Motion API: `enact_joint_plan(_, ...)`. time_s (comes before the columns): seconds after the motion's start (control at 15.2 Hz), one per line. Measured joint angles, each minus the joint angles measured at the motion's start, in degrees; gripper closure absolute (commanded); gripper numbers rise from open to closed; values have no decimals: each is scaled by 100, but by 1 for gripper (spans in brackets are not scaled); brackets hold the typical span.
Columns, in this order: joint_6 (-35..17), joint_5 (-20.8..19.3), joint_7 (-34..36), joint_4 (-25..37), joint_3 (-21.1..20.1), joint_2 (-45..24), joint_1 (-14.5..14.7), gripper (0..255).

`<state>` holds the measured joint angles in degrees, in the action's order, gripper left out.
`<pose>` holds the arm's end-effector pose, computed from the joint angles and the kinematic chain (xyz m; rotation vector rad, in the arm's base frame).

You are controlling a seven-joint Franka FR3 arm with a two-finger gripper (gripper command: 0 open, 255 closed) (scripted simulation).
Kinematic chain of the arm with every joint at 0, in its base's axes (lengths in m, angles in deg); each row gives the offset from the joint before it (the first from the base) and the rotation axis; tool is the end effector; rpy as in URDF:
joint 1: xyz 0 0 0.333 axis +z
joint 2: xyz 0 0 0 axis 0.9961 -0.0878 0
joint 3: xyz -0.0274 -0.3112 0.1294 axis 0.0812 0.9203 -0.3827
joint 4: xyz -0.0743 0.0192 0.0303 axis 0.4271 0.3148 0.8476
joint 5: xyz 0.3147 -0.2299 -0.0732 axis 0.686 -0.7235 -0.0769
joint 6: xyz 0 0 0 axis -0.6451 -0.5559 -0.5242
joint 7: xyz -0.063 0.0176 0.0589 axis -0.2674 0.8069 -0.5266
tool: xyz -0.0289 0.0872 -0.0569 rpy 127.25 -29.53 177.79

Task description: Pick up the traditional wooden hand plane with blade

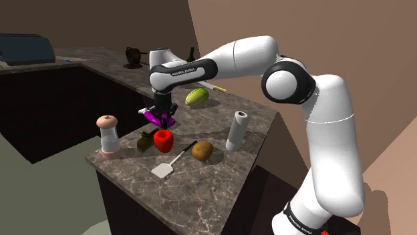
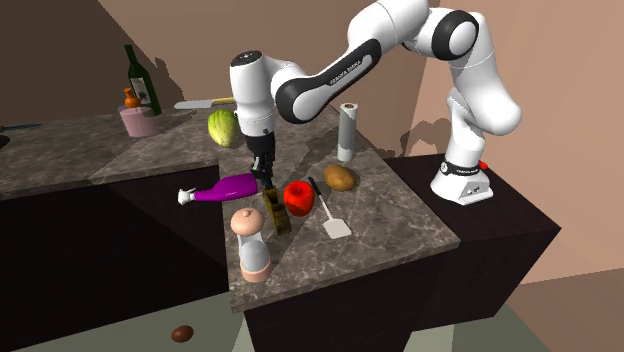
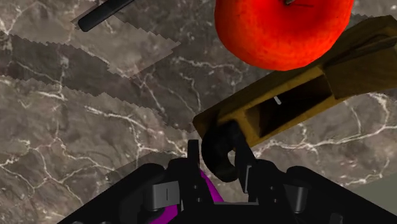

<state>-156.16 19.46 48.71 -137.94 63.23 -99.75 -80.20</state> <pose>0.7130 0.0856 0.3695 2.9938 -0.5739 -0.0284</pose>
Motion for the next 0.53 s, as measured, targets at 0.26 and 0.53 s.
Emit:
enact_joint_plan(0.26,245,14,-26,151,-5,96,-1,255)
enact_joint_plan(0.53,500,28,-61,335,-8,170,-7,255)
